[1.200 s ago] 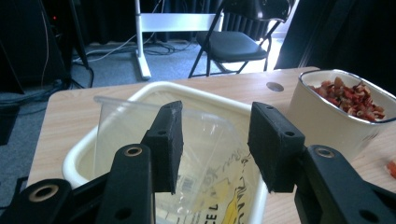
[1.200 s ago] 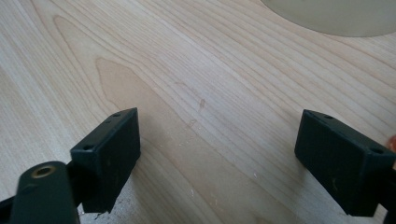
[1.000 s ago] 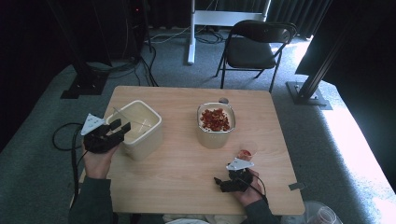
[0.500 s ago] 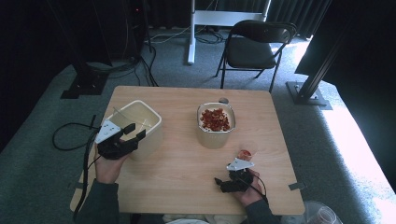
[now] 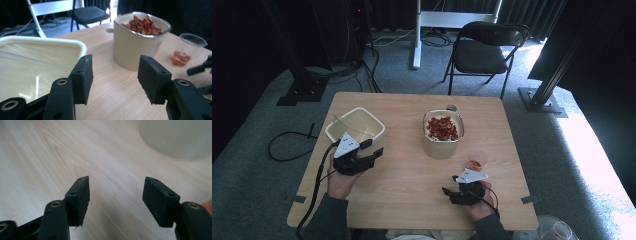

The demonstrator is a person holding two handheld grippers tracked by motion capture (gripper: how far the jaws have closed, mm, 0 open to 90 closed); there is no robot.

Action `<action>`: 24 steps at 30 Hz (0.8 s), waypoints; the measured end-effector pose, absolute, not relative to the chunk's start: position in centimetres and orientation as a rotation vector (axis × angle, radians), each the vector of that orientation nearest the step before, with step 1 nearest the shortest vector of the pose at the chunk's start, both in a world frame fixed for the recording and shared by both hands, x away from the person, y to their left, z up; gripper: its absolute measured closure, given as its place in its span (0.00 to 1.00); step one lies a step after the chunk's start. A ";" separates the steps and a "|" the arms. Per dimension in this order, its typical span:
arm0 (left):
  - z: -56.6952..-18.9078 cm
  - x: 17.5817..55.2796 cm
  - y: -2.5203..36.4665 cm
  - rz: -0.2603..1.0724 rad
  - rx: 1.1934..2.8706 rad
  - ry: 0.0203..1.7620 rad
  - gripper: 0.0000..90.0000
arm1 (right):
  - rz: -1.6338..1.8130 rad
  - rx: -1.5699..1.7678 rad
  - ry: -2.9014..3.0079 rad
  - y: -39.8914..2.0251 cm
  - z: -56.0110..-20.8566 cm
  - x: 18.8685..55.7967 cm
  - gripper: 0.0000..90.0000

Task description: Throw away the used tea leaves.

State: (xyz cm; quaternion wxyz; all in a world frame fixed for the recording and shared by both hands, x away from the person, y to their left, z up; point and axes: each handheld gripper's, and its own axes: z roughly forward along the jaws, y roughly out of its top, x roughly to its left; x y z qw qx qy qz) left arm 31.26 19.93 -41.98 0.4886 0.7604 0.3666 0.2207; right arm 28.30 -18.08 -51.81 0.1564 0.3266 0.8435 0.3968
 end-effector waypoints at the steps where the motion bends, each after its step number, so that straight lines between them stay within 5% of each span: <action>1: -42.2 31.3 19.7 0.530 1.855 0.883 0.51 | 1.155 0.920 2.401 -18.0 -51.5 28.1 0.41; 13: -44.4 31.5 17.5 0.484 1.927 0.849 0.51 | 1.169 0.880 2.221 -18.7 -47.7 27.3 0.24; 17: -45.2 31.6 17.1 0.464 1.953 0.844 0.51 | 1.100 0.958 2.113 -20.4 -46.6 28.1 0.14; 24: -46.6 31.6 16.7 0.435 1.976 0.862 0.51 | 1.097 1.081 1.965 -24.5 -46.7 29.4 0.12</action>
